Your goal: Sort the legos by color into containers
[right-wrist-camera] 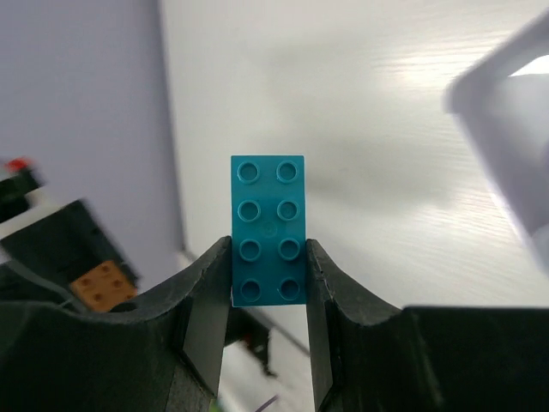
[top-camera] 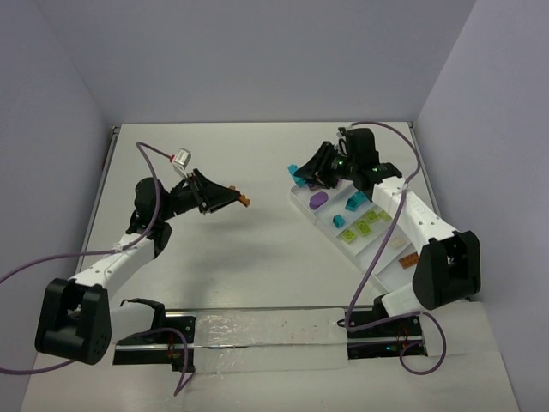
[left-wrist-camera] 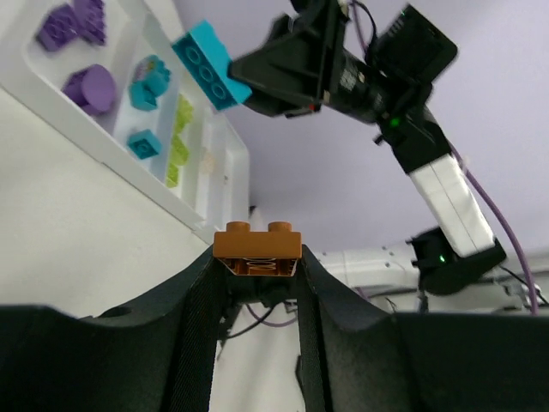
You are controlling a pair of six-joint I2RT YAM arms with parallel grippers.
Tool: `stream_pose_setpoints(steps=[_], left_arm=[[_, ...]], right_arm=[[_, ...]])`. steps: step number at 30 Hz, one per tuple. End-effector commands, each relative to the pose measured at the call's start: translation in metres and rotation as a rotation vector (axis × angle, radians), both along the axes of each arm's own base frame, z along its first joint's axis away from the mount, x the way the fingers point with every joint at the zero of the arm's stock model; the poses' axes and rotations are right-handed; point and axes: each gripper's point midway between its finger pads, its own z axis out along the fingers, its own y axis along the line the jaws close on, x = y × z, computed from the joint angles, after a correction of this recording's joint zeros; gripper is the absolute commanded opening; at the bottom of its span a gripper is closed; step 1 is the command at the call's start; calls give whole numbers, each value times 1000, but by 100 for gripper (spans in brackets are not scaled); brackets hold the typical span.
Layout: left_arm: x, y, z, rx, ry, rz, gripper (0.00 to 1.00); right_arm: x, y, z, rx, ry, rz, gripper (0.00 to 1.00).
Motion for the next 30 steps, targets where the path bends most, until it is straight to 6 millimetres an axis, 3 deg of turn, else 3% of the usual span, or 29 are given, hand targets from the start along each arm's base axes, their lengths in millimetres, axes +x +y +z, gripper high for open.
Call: stream_pose_setpoints(steps=[1,7,12,21,30], left_arm=[[12,19,-7,289,-50,117,0],[18,45,-19,497,-31,227,0],[16,49,-23,518,-19,241,0],[15,41,-24,523,-10,214,0],[18,32,-15,641,-43,230,0]], right_arm=[[1,-62,-1,-312,-88,-157,0],[-16,-131,-22,-608,-47,-322,0],[-30,-165,-33,-699,-10,-396,0],[-38,-174,-51,-714,46,-419,0],[-35,-177,-60,-731,74,-446,0]])
